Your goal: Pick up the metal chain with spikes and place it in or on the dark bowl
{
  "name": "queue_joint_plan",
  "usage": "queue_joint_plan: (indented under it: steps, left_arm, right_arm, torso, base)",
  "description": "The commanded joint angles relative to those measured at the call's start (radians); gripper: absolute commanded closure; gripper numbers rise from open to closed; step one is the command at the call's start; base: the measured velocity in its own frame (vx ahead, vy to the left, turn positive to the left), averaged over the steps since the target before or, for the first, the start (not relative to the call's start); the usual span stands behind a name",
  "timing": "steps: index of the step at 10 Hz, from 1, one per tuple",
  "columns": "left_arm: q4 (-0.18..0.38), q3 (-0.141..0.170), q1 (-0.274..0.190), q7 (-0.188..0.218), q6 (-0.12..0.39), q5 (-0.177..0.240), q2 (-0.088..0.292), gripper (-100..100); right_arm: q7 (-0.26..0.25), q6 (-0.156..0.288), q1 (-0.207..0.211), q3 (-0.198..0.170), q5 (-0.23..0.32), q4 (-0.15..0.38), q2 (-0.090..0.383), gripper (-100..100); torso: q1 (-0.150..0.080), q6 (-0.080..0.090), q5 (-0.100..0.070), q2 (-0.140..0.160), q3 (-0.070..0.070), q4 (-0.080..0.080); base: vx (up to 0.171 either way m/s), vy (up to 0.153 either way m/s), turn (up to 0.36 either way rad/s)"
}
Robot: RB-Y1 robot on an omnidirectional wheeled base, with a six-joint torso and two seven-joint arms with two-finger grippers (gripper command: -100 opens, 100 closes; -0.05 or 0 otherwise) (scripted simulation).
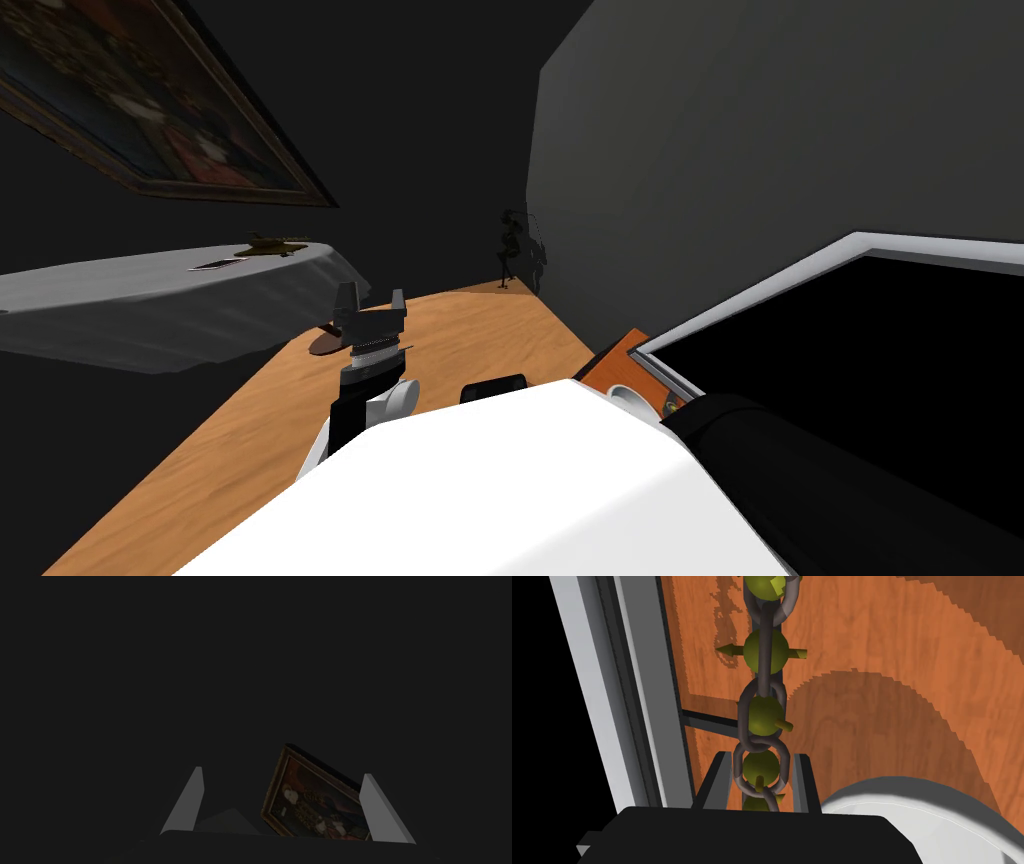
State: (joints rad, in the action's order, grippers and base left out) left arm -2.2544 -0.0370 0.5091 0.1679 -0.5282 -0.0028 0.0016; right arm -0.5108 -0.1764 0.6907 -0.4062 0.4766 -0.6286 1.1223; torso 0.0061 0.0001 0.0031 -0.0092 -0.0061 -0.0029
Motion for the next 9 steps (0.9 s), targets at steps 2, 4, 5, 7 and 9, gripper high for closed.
queue_joint_plan:
  steps: [2, 4, 5, 7, 9]
  left_arm:
    - [0.0, 0.0, 0.0, 0.0, 0.0, 0.0, 0.0, 0]
    - [0.0, 0.0, 0.0, 0.0, 0.0, 0.0, 0.0, 0]
    - [0.0, 0.0, 0.0, 0.0, 0.0, 0.0, 0.0, 0]
    - [0.0, 0.0, 0.0, 0.0, 0.0, 0.0, 0.0, 0]
    - [0.0, 0.0, 0.0, 0.0, 0.0, 0.0, 0.0, 0]
  right_arm:
    - [-0.023, -0.037, -0.005, 0.002, 0.011, 0.044, 0.018, 100]
    - [-0.023, -0.043, 0.003, -0.006, 0.019, 0.035, 0.035, 100]
    - [-0.022, -0.049, 0.007, -0.016, 0.032, 0.023, 0.047, 100]
    - [-0.015, -0.062, 0.001, -0.044, 0.077, -0.004, 0.053, 100]
    - [-0.007, -0.071, -0.009, -0.068, 0.119, -0.025, 0.05, 100]
  torso:
    - [-0.004, 0.001, -0.001, 0.004, 0.002, 0.0]
    - [0.001, 0.0, -0.001, -0.002, -0.001, -0.001]
    - [0.002, -0.001, 0.0, -0.004, -0.002, -0.001]
    - [0.001, -0.002, -0.001, -0.005, -0.003, -0.002]
    - [-0.002, -0.001, -0.002, -0.001, -0.001, -0.002]
  base:
    - [0.047, 0.044, 0.018]
    - [0.149, 0.131, 0.017]
    - [0.153, 0.119, 0.041]
    - [0.117, 0.111, 0.051]
    - [0.047, 0.066, 0.03]
